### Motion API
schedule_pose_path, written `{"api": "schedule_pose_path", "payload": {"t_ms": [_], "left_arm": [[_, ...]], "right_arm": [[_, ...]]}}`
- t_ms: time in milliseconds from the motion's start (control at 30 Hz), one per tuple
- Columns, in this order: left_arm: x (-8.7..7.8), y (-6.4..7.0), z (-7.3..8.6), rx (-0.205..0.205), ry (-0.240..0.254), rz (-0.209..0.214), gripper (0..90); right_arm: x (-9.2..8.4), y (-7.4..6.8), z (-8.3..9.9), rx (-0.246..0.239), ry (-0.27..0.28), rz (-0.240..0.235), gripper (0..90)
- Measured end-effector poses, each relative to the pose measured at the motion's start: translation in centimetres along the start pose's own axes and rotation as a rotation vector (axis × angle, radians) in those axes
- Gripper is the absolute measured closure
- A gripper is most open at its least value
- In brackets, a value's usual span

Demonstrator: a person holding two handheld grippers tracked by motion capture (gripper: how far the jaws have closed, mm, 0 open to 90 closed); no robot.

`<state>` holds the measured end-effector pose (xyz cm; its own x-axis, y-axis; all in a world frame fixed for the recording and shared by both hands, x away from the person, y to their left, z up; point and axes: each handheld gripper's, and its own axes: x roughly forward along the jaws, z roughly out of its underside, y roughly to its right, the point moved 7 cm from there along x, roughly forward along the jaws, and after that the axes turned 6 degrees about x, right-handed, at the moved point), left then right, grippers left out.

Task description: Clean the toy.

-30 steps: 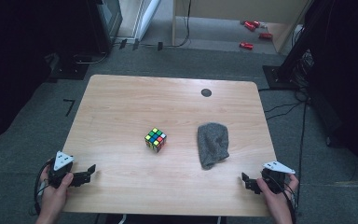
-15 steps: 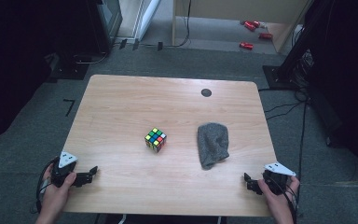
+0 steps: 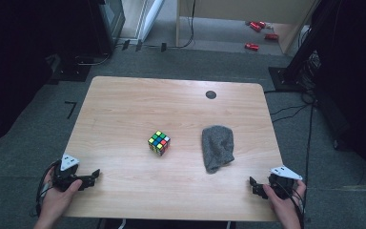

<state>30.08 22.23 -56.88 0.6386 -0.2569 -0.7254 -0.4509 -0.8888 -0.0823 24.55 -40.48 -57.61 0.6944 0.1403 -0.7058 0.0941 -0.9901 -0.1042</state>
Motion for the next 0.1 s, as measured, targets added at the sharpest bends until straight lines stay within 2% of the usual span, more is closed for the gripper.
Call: {"api": "schedule_pose_path", "payload": {"t_ms": [100], "left_arm": [[0.01, -0.01, -0.01, -0.001, 0.0, 0.0, 3.3]], "right_arm": [[0.0, 0.0, 0.0, 0.0, 0.0, 0.0, 0.0]]}}
